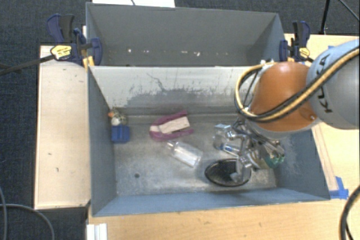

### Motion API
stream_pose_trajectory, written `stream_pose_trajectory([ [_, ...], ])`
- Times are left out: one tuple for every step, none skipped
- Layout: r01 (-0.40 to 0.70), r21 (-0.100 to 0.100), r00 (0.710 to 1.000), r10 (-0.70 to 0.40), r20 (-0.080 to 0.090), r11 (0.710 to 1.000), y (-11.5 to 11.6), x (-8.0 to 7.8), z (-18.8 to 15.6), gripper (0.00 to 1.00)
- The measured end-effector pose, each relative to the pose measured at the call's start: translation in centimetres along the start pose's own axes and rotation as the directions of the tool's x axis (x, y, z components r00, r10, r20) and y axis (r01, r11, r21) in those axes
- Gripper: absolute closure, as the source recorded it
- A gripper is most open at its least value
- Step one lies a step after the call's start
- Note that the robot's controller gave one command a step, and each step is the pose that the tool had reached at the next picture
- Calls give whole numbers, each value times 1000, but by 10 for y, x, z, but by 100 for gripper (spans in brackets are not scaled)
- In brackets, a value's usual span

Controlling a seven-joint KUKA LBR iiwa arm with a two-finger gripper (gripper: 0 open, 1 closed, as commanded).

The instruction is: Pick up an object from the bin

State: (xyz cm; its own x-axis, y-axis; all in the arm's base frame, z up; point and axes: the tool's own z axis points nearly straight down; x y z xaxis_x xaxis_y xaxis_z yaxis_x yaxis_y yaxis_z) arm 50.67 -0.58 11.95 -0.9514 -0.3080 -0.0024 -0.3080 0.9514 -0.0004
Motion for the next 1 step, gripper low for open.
stream_pose_trajectory([
  [191, 4, 982, -191, 9, 982, 12, 20, 48, 0],
])
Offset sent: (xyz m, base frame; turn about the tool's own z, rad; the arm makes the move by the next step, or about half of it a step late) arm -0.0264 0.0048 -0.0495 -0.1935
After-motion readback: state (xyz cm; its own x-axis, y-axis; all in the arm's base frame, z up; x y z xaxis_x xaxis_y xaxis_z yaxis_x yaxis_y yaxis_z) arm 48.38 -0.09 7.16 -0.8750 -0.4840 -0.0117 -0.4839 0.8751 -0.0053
